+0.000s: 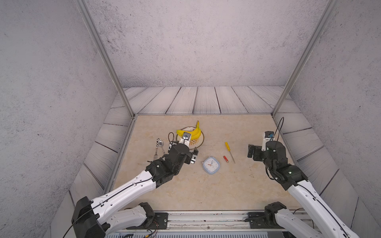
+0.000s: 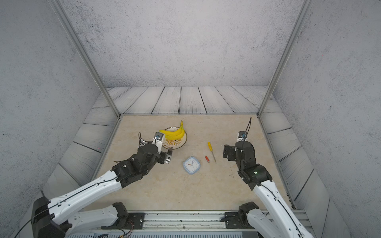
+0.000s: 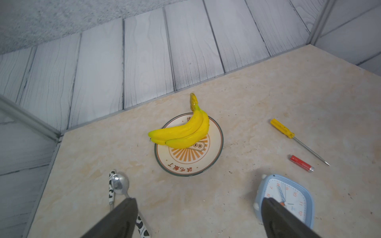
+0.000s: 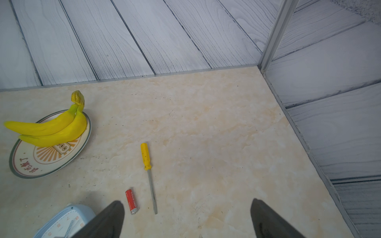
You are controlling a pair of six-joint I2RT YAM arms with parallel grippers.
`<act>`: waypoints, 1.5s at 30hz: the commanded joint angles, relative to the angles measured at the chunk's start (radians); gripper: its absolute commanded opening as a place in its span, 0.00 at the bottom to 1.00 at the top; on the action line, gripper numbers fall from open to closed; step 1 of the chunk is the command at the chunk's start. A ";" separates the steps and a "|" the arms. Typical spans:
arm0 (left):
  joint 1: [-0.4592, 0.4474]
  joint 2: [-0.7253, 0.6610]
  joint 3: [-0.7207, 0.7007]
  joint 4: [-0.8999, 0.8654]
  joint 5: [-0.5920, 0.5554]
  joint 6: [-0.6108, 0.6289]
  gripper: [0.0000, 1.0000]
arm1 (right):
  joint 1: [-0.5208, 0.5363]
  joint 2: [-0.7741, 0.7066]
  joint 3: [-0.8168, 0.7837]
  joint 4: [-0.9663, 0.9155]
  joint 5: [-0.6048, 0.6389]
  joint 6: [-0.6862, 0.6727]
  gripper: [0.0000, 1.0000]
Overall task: Remove the battery from the alarm
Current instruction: Reset both arms
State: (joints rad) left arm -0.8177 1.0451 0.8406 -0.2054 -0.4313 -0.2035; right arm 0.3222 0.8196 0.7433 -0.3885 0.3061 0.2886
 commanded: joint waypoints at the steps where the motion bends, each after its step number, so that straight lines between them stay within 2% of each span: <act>1: 0.099 -0.041 -0.043 -0.017 0.122 -0.104 0.99 | -0.007 -0.005 -0.064 0.094 0.079 -0.019 1.00; 7: 0.278 -0.067 -0.093 -0.038 0.137 -0.178 0.99 | -0.025 0.070 -0.176 0.315 0.167 -0.065 1.00; 12: 0.371 -0.098 -0.145 -0.022 0.091 -0.211 0.99 | -0.067 0.250 -0.209 0.480 0.168 -0.083 1.00; 16: 0.380 -0.135 -0.175 -0.007 0.035 -0.188 0.99 | -0.104 0.375 -0.147 0.511 0.129 -0.123 1.00; 19: 0.384 -0.162 -0.199 0.008 0.014 -0.181 0.99 | -0.134 0.447 -0.156 0.615 0.073 -0.158 1.00; 24: 0.388 -0.201 -0.215 -0.001 -0.015 -0.170 0.99 | -0.163 0.555 -0.175 0.696 0.061 -0.201 1.00; 33: 0.389 -0.246 -0.225 -0.003 -0.030 -0.172 0.99 | -0.187 0.527 -0.274 0.878 -0.035 -0.248 1.00; 38: 0.390 -0.259 -0.226 -0.015 -0.030 -0.175 0.99 | -0.193 0.572 -0.277 0.977 -0.070 -0.293 1.00; 42: 0.390 -0.261 -0.225 -0.014 -0.028 -0.175 0.99 | -0.201 0.644 -0.365 1.210 -0.099 -0.322 1.00; 45: 0.393 -0.256 -0.223 -0.014 -0.026 -0.177 0.99 | -0.215 0.673 -0.386 1.260 -0.114 -0.309 1.00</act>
State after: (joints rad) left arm -0.4377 0.7933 0.6228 -0.2207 -0.4458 -0.3824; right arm 0.1211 1.4681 0.3790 0.7422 0.2253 -0.0082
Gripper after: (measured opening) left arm 0.994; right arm 0.999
